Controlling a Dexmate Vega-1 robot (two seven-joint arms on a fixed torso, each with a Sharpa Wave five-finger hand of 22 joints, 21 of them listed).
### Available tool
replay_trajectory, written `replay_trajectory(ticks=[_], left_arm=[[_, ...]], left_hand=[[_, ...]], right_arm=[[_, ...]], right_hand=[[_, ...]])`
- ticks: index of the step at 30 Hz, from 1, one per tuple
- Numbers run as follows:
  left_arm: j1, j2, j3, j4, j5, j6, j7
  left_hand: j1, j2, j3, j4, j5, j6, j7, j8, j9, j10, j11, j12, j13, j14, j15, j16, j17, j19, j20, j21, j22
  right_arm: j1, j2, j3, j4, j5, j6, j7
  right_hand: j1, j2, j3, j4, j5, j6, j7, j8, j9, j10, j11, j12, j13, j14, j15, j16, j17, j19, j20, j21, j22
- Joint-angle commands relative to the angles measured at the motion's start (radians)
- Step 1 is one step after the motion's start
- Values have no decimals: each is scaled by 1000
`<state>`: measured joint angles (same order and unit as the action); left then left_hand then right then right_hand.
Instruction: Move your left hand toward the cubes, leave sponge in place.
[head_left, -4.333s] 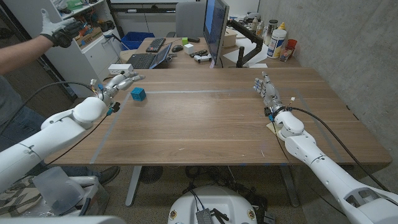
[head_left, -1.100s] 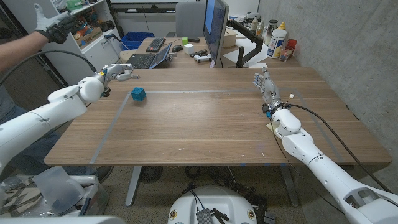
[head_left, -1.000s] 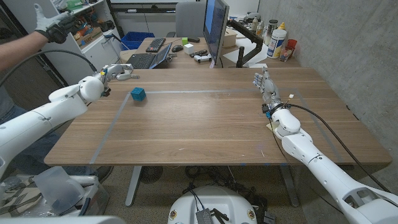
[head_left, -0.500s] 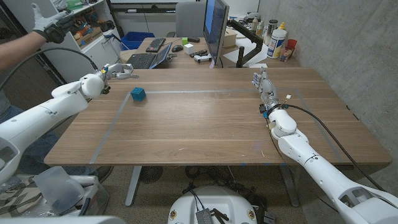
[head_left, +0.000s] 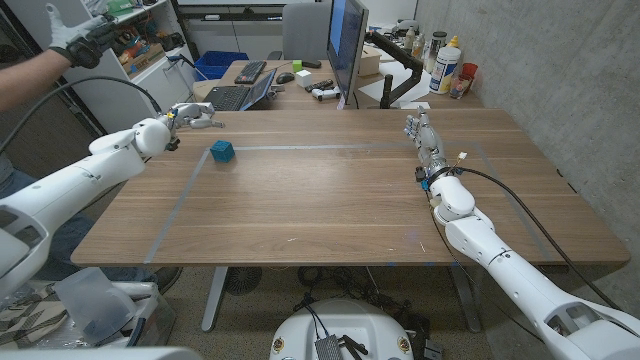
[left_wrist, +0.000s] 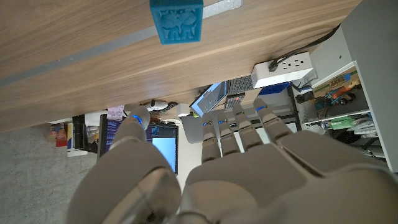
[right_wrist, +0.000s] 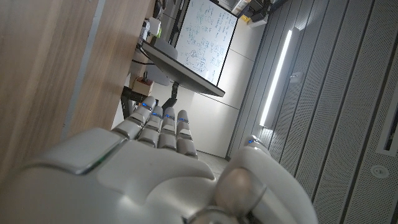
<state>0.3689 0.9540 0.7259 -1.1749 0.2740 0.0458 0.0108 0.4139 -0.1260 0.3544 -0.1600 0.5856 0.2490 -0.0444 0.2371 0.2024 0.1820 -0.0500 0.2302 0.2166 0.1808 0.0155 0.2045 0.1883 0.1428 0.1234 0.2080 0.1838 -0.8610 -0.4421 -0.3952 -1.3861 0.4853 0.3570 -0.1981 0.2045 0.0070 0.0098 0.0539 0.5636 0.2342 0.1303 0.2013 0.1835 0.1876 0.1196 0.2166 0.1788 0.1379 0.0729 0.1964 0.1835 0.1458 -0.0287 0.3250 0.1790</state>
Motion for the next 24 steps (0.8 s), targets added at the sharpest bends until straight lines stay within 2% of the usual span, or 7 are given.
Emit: replay_trajectory(ticks=[1, 7, 14, 20, 24], left_arm=[[-66, -51, 49, 119, 29, -64, -9], [-114, -95, 84, 212, 45, -103, -9], [-171, -154, 124, 333, 54, -164, 7], [-185, -170, 139, 362, 48, -189, 23], [-176, -168, 138, 349, 37, -188, 33]], left_hand=[[14, -1, 3, 4, 10, 13, 0, 6, 3, 9, -2, 5, 3, 8, -2, 4, 5, 7, 7, 3, 4], [16, -2, 3, 4, 12, 16, -1, 6, 3, 12, -3, 6, 3, 9, -2, 4, 5, 7, 7, 3, 4], [19, -3, 2, 5, 13, 21, -2, 7, 3, 17, -4, 8, 4, 13, -4, 5, 5, 7, 7, 3, 4], [21, -3, 2, 5, 14, 25, -2, 8, 3, 17, -4, 7, 4, 14, -4, 5, 5, 7, 7, 3, 4], [22, -3, 2, 5, 15, 26, -2, 8, 3, 20, -4, 8, 4, 14, -4, 4, 5, 8, 7, 3, 4]], right_arm=[[-5, -9, -10, -17, -9, -6, -20], [-2, -6, -15, -14, -10, -6, -25], [-17, -17, -14, -43, -15, -13, -44], [-35, -32, -15, -85, -21, -26, -67], [-47, -50, -17, -122, -25, -46, -77]], right_hand=[[8, 6, -6, -1, 3, 9, -1, -3, 2, 10, 3, -3, 5, 11, 5, 0, 5, 7, 0, -2, 4], [8, 7, -7, -1, 3, 9, -2, -3, 2, 10, 4, -3, 5, 11, 5, 0, 5, 9, -1, -3, 4], [8, 7, -10, -2, 4, 9, -1, -4, 2, 12, 2, -3, 5, 14, 4, 1, 5, 10, 0, -5, 4], [8, 8, -12, -3, 4, 11, -1, -3, 2, 15, 4, -2, 5, 16, 4, 1, 5, 13, 1, -6, 4], [8, 8, -13, -3, 4, 11, -1, -3, 2, 16, 4, -2, 5, 16, 4, 0, 5, 13, 2, -8, 4]])
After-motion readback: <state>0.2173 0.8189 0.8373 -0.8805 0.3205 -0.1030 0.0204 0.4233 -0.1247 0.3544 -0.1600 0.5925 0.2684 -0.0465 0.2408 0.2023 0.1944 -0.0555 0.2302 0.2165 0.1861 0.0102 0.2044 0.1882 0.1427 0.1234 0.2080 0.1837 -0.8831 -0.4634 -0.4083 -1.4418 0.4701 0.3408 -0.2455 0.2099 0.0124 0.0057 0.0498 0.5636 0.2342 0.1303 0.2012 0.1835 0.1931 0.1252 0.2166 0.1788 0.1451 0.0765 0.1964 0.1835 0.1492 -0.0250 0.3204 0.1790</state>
